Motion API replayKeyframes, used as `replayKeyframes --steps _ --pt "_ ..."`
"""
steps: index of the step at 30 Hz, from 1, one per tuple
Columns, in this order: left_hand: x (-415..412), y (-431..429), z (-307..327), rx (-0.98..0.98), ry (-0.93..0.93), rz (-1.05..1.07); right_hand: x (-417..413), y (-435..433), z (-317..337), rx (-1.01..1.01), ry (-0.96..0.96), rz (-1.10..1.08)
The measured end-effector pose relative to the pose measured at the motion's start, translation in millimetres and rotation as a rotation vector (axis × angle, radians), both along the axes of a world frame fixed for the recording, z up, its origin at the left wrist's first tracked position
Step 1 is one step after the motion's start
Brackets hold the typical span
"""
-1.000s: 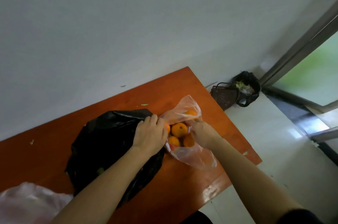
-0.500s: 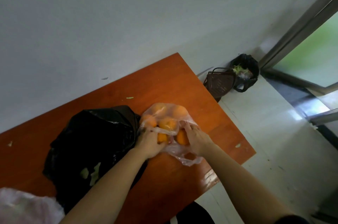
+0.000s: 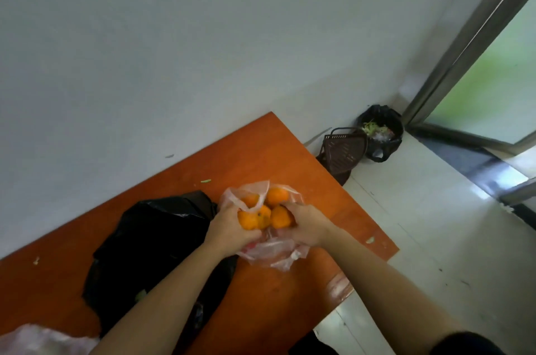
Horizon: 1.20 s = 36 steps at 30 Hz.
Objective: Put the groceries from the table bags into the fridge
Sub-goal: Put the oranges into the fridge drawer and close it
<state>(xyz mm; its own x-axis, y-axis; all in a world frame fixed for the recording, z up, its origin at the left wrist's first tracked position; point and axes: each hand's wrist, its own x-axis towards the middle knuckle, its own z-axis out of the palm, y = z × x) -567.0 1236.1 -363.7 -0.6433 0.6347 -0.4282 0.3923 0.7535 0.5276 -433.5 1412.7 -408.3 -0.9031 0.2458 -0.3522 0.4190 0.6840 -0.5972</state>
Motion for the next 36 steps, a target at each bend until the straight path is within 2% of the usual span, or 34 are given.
replayKeyframes --steps 6,9,13,17,25,31,36 --pt "-1.7 -25.2 49.0 0.259 0.014 0.049 3.9 -14.8 45.3 0.067 0.181 -0.238" --pt "3.7 -35.8 61.7 0.382 0.094 0.004 22.7 -33.8 66.9 0.125 0.291 -0.412" --pt "26.9 -29.1 79.7 0.571 0.17 -0.046 71.9 -57.9 91.3 0.139 0.471 -0.635" --pt "81.0 -0.3 115.0 0.733 0.142 -0.137 144.3 -69.4 124.6 0.254 0.602 -0.89" --pt "267.8 55.9 200.0 0.995 0.045 -0.505 351.9 -99.4 196.5 0.448 0.891 -1.321" --pt "460.2 65.7 218.5 1.08 -0.056 -0.744 542.3 -132.8 216.8 0.41 1.144 -1.648" --pt "633.0 62.0 212.6 1.081 -0.148 -0.896 703.1 -171.7 216.7 0.565 1.069 -1.826"
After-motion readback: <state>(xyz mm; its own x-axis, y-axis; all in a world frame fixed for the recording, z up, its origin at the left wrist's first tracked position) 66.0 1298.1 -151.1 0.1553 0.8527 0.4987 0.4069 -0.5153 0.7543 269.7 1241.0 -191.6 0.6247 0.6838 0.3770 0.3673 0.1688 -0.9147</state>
